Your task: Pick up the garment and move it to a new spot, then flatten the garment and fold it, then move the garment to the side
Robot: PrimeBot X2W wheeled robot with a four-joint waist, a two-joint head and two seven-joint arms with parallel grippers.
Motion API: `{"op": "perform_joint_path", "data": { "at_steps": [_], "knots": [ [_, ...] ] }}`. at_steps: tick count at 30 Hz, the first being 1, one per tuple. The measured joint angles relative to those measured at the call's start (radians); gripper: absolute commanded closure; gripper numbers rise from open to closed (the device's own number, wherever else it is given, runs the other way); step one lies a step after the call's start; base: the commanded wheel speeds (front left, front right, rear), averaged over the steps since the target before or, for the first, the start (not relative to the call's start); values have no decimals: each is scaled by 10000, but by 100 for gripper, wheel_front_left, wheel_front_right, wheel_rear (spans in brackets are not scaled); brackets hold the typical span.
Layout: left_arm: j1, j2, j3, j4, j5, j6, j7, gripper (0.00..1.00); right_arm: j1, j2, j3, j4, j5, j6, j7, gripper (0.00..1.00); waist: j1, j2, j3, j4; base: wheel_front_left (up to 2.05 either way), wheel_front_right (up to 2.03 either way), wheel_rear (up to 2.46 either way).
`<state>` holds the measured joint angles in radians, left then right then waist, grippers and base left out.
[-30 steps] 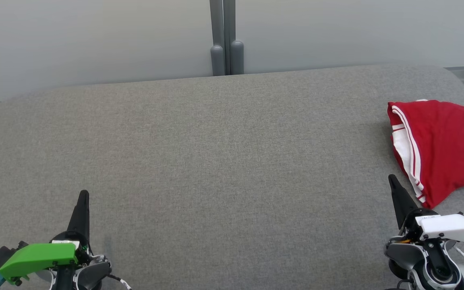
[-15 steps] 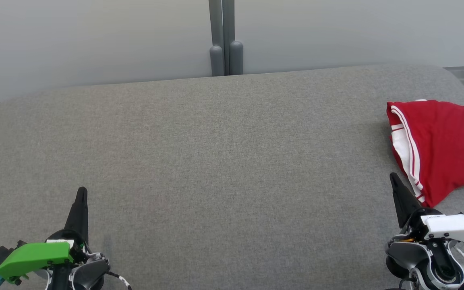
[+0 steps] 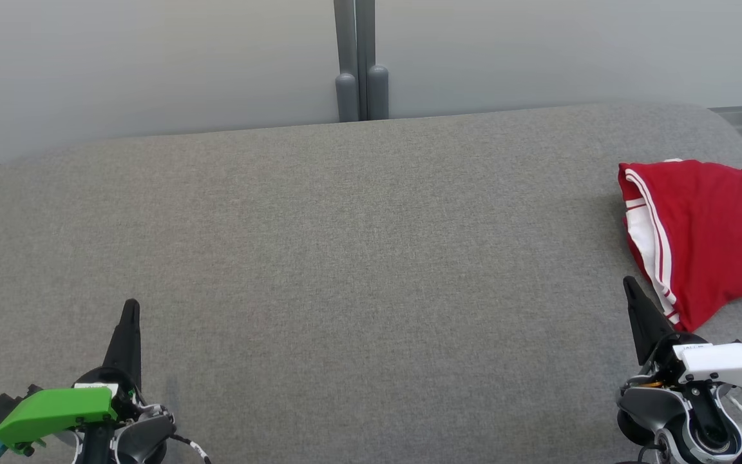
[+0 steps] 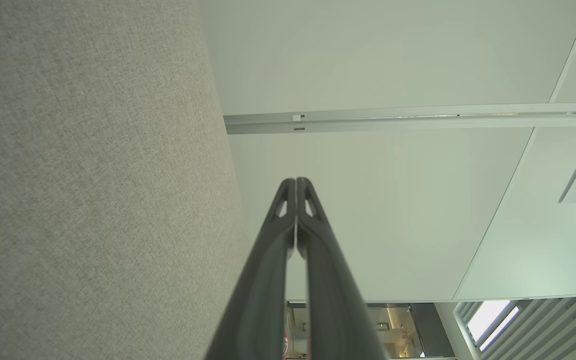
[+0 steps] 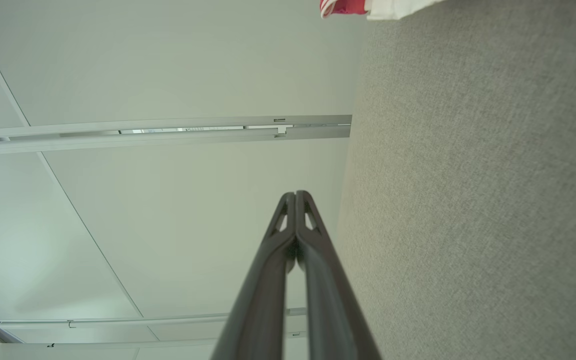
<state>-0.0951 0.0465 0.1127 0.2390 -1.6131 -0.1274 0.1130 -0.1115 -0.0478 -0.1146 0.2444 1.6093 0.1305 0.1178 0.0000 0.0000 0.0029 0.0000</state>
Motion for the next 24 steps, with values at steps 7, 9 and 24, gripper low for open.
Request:
{"op": "perform_joint_path", "data": {
  "at_steps": [7, 9, 24],
  "knots": [
    [-1, 0, 0, 0, 0, -2, 0, 100, 0, 0, 0, 0, 0, 0, 0, 100, 0, 0, 0, 0, 0, 0, 0],
    [-1, 0, 0, 0, 0, -2, 0, 100, 0, 0, 0, 0, 0, 0, 0, 100, 0, 0, 0, 0, 0, 0, 0],
    [-2, 0, 0, 0, 0, -2, 0, 100, 0, 0, 0, 0, 0, 0, 0, 100, 0, 0, 0, 0, 0, 0, 0]
  ]
}}
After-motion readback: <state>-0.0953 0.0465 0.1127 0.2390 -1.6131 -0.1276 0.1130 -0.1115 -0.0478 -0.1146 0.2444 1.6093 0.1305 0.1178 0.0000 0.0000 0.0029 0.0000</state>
